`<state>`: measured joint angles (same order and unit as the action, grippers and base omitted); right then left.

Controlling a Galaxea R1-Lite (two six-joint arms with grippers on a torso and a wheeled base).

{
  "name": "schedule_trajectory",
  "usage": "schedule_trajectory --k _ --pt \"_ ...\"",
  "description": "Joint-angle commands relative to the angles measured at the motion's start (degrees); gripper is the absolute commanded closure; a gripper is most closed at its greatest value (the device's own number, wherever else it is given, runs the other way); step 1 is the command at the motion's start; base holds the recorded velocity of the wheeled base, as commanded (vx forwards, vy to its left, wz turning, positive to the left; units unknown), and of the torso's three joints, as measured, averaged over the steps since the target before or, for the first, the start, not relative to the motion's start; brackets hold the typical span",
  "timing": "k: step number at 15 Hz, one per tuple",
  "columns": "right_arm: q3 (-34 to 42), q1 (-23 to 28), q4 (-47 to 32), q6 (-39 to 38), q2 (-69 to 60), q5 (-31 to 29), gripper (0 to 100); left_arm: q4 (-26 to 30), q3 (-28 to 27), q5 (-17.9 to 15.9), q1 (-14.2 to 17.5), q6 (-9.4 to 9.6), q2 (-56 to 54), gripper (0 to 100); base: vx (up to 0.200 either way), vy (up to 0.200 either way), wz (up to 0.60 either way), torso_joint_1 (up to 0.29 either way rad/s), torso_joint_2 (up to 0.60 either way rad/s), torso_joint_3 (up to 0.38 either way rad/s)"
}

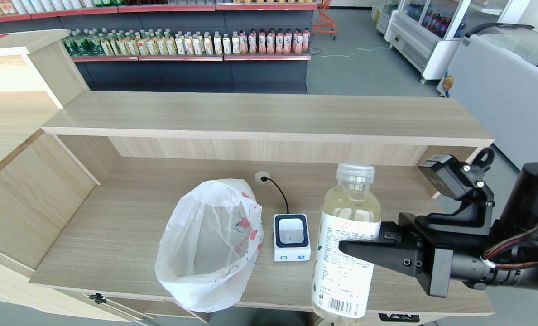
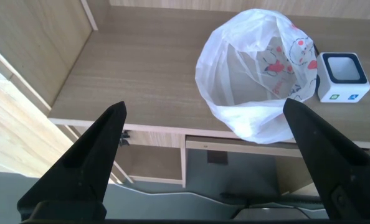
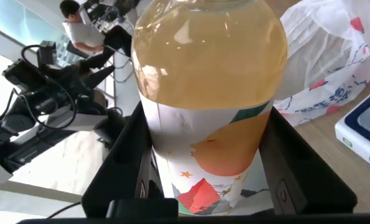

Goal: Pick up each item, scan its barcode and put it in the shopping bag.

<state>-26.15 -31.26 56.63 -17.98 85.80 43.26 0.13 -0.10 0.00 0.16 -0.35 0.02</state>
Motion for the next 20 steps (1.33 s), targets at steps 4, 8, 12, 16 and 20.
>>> schedule_trajectory --k 4,8,12,16,20 --pt "1.72 11.04 -4.42 35.12 1.48 -10.66 100 0.04 0.01 0.0 0.02 -0.09 -0.02 0 0.0 0.0 0.0 0.0 0.0 0.0" --pt "0.75 12.54 -0.9 46.55 4.55 -11.1 100 0.04 0.01 0.0 0.02 0.0 -0.02 0 0.0 0.0 0.0 0.0 0.0 0.0" --pt "0.66 7.53 19.4 50.24 15.1 -16.63 100 0.04 0.01 0.0 0.02 -0.09 -0.02 0 0.0 0.0 0.0 0.0 0.0 0.0" --pt "1.01 6.47 31.88 52.7 23.36 -16.72 100 0.04 0.01 0.0 0.02 0.0 -0.02 0 0.0 0.0 0.0 0.0 0.0 0.0" --pt "0.66 6.65 31.79 56.74 24.77 -16.37 100 0.04 0.01 0.0 0.02 -0.09 -0.02 0 0.0 0.0 0.0 0.0 0.0 0.0"
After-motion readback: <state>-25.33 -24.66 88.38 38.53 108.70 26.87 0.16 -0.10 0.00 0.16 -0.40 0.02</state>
